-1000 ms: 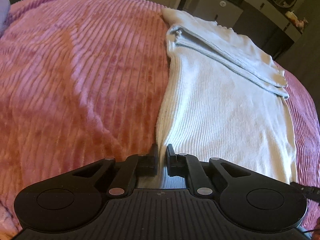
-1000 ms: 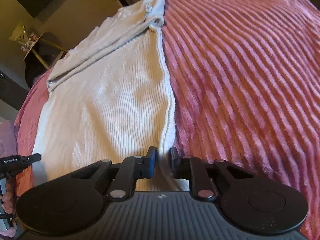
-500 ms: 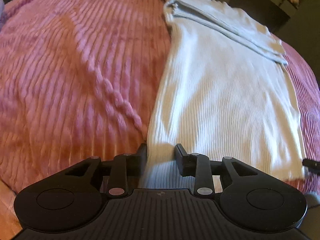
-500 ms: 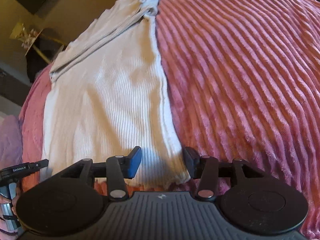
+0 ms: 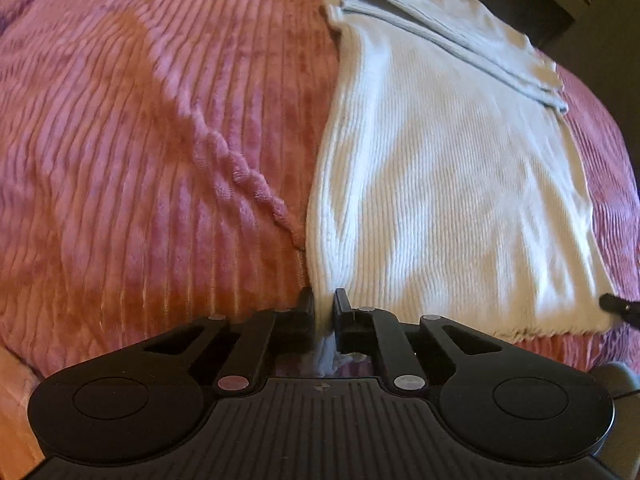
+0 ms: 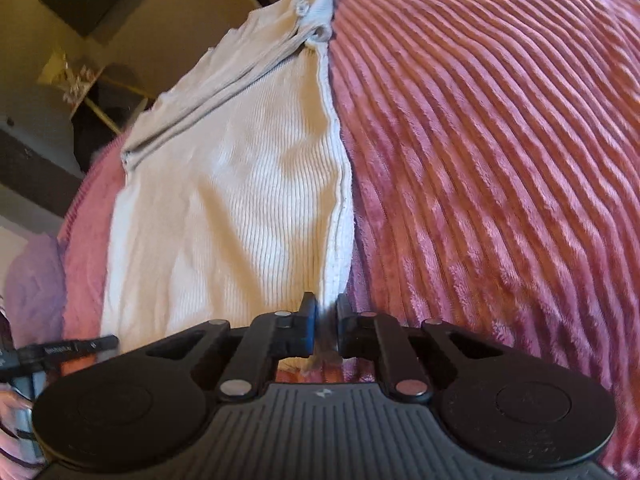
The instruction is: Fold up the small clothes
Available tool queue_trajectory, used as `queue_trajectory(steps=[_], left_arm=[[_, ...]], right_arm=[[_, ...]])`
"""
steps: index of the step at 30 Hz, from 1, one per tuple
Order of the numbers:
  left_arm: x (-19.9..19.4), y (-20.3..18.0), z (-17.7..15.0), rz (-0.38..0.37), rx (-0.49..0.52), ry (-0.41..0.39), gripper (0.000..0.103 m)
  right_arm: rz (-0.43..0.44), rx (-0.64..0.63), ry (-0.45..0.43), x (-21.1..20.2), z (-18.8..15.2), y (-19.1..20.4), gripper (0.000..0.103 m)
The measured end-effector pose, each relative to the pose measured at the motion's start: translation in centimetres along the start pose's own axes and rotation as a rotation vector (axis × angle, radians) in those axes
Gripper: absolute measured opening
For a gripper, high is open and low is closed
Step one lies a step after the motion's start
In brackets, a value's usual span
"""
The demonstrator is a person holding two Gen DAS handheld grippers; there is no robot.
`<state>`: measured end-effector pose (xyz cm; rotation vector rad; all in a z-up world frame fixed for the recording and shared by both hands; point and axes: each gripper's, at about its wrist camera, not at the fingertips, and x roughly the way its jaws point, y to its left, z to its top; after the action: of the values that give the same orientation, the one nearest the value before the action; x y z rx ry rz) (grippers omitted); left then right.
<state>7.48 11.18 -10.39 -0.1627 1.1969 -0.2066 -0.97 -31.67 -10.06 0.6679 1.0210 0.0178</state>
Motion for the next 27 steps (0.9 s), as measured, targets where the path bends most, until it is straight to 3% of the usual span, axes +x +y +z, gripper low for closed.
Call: queue_trajectory(steps=[11,17,24,27], left_arm=[[-4.2,1.0,1.6,-0.161,-0.067,-0.052,0.01],[-6.6,1.3,7.2,-0.247,-0.126,-0.123,0.01],[-4.3,0.0,16.1,-0.18,-0.188,-0.193,0.01],[-1.3,-0.7,19.2,-0.138,-0.184,-0.189,0.01]], right_arm=[[0.087,0.125,-0.08,-2.9,1.0,1.1,0.009],[0.146,0.168,-0.16,-3.4,4.6,3.2,0.008],[0.171,0.175,-0.309,-0.4,12.7,3.0,0.004],[0.062,0.028,-0.319,1.8,14.9,3.4,0.005]])
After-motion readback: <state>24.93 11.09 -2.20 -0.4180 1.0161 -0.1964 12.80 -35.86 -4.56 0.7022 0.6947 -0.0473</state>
